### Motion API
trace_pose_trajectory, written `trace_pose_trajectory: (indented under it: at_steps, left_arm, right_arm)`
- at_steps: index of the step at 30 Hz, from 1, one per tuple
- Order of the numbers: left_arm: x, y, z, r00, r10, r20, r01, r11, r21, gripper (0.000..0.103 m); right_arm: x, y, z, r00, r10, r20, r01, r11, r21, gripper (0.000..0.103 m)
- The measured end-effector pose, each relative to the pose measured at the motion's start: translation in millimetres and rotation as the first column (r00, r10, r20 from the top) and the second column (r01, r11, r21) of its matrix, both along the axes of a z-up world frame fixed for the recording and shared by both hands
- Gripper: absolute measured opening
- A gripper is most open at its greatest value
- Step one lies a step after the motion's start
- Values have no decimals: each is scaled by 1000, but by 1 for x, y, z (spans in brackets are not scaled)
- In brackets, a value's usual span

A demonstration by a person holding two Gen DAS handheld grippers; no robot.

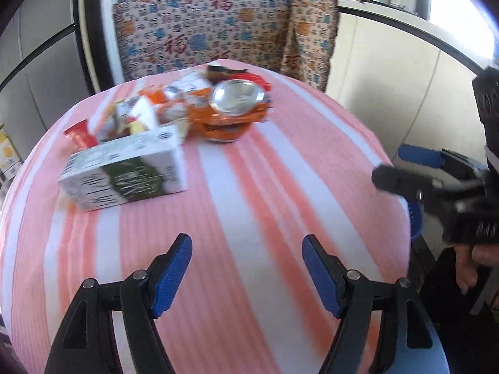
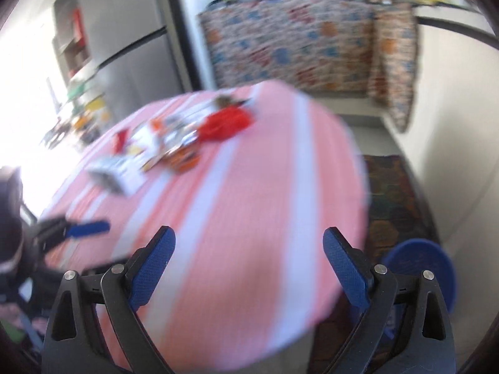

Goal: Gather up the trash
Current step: 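Return to the table and grasp the white milk carton with the left gripper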

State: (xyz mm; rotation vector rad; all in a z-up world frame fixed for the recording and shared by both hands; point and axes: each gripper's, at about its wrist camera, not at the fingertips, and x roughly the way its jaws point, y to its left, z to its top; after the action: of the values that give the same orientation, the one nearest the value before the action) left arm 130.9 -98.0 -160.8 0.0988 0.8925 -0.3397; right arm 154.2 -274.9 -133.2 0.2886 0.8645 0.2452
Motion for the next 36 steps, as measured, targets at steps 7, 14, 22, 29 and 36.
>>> trace_pose_trajectory:
  at_steps: [7,14,22,29,36]
  left_arm:
    - [24,72,-15,998,57,-29,-57,998,25,75]
    - [28,104,-17,1000,9,-16,-9,999,42,77]
    - [70,132,-19,992,-126,-32,127,991,39,84]
    - [111,136,-18,977,-210,-32,211,977,11,84]
    - [123,119,-19,949,-316,-15,316,948,42,84]
  right_arm:
    - [23,60,-29,995,65,-76,-70,995,-74,97]
    - [24,76,-32,995,57,-79,-66,991,-119,103]
    - [23,73,-32,996,57,-73,-66,991,-116,103]
    - [22,73,-32,996,58,-68,-65,991,-115,103]
    - [21,74,-32,996,57,-67,-64,991,-115,103]
